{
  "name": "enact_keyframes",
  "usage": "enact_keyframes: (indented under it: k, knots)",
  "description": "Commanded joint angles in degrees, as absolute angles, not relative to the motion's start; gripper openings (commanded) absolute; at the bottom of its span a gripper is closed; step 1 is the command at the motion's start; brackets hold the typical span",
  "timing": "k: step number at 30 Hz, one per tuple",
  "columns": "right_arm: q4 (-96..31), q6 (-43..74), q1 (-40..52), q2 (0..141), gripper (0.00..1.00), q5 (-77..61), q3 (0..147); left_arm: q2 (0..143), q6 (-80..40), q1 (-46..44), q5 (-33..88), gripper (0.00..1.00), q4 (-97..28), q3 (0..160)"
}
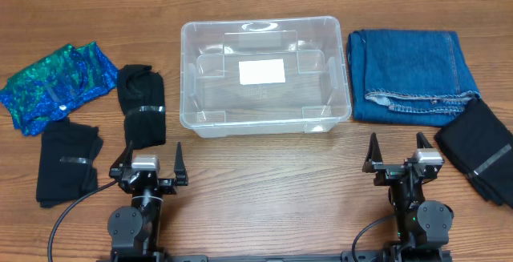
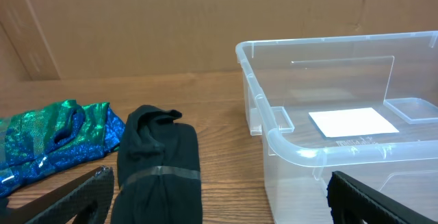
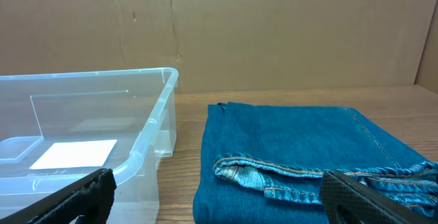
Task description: Pack container
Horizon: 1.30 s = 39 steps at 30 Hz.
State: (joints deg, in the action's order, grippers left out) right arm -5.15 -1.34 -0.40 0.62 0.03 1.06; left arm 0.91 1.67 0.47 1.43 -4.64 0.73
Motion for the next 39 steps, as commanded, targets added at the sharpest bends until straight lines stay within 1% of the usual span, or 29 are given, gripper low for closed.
enact_keyframes:
  k: [1, 32, 35, 37, 39]
  knots:
    - [-4.8, -1.5, -0.75, 0.16, 1.0, 0.34, 0.45, 0.32, 1.3, 0.51, 1.04, 1.0, -4.43, 0.27]
    - [-4.8, -1.52, -0.75, 0.16, 1.0, 0.34, 0.45, 0.32, 1.3, 0.51, 0.64, 1.0, -4.4, 0.27]
    - [-4.8, -1.5, -0.75, 0.16, 1.0, 0.34, 0.45, 0.32, 0.54, 0.45, 4.71, 1.0, -2.57, 0.27]
    - [-4.8, -1.52, -0.75, 0.16, 1.0, 0.34, 0.45, 0.32, -3.27, 0.45, 9.72, 1.0, 1.78, 0.3]
    - [-4.8, -1.52, -0.75, 0.16, 1.0, 0.34, 0.45, 0.32, -7.53, 0.45, 10.59, 1.0, 3.31, 1.34]
